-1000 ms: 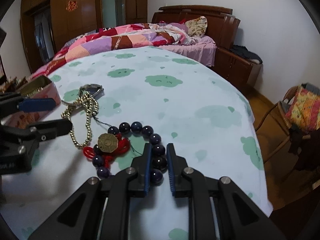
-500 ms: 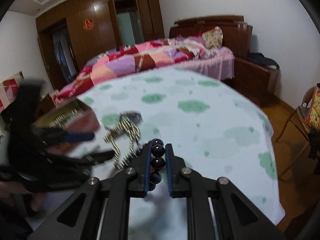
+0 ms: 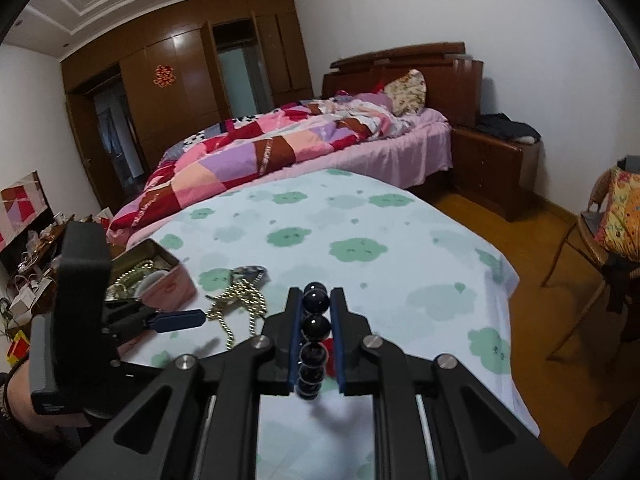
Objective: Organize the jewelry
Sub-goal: 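Lift the purple bead bracelet with the right tool while the left tool approaches its red tassel, then grasp the red tassel of the bracelet with the left tool, then carry the purple bead bracelet with both tools and lower it into the tin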
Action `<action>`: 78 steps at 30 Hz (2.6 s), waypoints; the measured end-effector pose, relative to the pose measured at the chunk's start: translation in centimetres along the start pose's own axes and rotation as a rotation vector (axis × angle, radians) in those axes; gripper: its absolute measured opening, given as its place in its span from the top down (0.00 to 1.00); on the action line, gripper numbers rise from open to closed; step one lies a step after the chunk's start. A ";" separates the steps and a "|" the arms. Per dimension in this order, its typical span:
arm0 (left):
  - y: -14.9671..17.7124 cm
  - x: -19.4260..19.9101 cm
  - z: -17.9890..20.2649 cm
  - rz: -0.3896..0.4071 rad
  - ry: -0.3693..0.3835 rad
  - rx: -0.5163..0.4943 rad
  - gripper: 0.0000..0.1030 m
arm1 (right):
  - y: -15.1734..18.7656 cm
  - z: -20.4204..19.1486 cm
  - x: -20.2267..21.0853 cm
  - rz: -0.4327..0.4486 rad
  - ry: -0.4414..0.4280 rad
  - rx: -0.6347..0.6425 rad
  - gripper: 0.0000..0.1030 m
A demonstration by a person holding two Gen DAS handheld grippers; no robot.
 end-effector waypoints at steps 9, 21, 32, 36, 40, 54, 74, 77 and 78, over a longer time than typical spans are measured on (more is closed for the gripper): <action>-2.4 -0.6 2.6 0.018 0.026 -0.055 0.42 | 0.9 3.9 -1.2 -0.042 0.082 -0.062 0.84; -3.7 -3.2 5.1 -0.031 0.089 -0.086 0.79 | 2.9 7.2 -2.8 -0.103 0.115 -0.110 0.84; -3.6 -1.7 5.0 -0.002 0.133 -0.081 1.00 | 2.4 6.0 -1.9 -0.082 0.112 -0.081 0.84; -3.5 -0.5 4.3 0.022 0.135 -0.059 1.00 | 2.0 5.0 -1.5 -0.069 0.108 -0.062 0.84; -3.6 0.9 3.2 0.054 0.144 -0.029 1.00 | 1.6 3.9 -1.0 -0.055 0.105 -0.039 0.84; -3.0 7.8 -3.1 0.196 0.137 0.114 1.00 | -0.6 -1.7 0.0 -0.021 0.065 0.059 0.84; 2.1 12.5 -16.3 0.273 0.000 0.371 1.00 | -3.4 -12.3 -1.6 -0.012 -0.024 0.243 0.84; 2.9 12.7 -18.0 0.269 -0.024 0.402 1.00 | -3.8 -14.1 -1.4 -0.005 -0.037 0.276 0.84; 3.2 12.8 -18.5 0.267 -0.028 0.412 1.00 | -3.9 -14.6 -1.4 -0.003 -0.040 0.285 0.84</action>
Point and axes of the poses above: each gripper's, at about its wrist camera, not at the fingertips, and x roughly against the way its jaws point, z to its right, y to its underside, the point moved 10 cm from there along -x, roughly the way its jaws point, and after that the axes turned 12 degrees about -z, right-handed, at the moved point
